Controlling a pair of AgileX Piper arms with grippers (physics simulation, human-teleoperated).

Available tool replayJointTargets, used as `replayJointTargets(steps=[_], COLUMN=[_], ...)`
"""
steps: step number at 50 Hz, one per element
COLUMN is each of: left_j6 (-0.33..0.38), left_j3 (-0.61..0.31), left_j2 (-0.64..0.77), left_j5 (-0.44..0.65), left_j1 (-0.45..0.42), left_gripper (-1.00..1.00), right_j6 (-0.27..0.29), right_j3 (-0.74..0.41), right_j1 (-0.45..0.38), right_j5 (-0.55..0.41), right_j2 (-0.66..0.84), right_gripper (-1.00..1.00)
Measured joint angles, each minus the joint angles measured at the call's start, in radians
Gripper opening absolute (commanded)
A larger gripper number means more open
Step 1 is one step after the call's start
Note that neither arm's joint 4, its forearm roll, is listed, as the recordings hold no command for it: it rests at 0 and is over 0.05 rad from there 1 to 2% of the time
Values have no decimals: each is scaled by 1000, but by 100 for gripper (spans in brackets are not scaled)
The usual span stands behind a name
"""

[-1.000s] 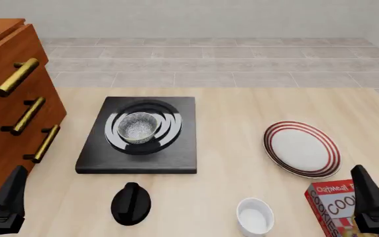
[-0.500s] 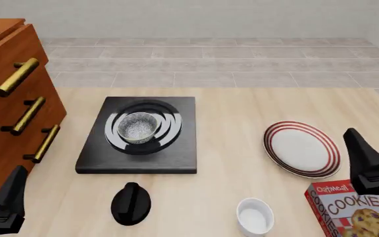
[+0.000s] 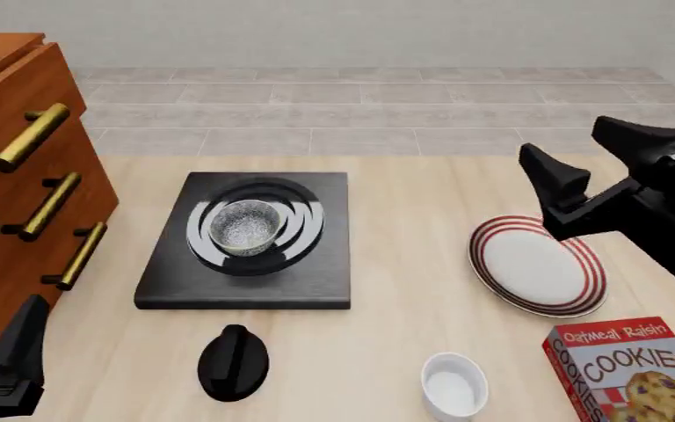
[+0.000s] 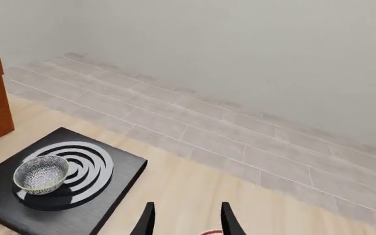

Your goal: Pick the akita bowl on the stove and place it on the plate.

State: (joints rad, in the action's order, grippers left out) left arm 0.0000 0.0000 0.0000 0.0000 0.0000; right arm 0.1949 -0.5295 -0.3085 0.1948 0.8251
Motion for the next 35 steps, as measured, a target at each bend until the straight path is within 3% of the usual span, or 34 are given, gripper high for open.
replayJointTargets(steps=[12,35], left_j6=[0,0], left_j3=[0,0], left_j2=[0,0], left_j5=[0,0], left_j1=[0,0], left_gripper=[100,100], right_j6=[2,-112], right_j3=[-146,-644], right_j1=[-87,-246], right_j5=[-51,-366], right_j2=[154,531], right_gripper=[100,100])
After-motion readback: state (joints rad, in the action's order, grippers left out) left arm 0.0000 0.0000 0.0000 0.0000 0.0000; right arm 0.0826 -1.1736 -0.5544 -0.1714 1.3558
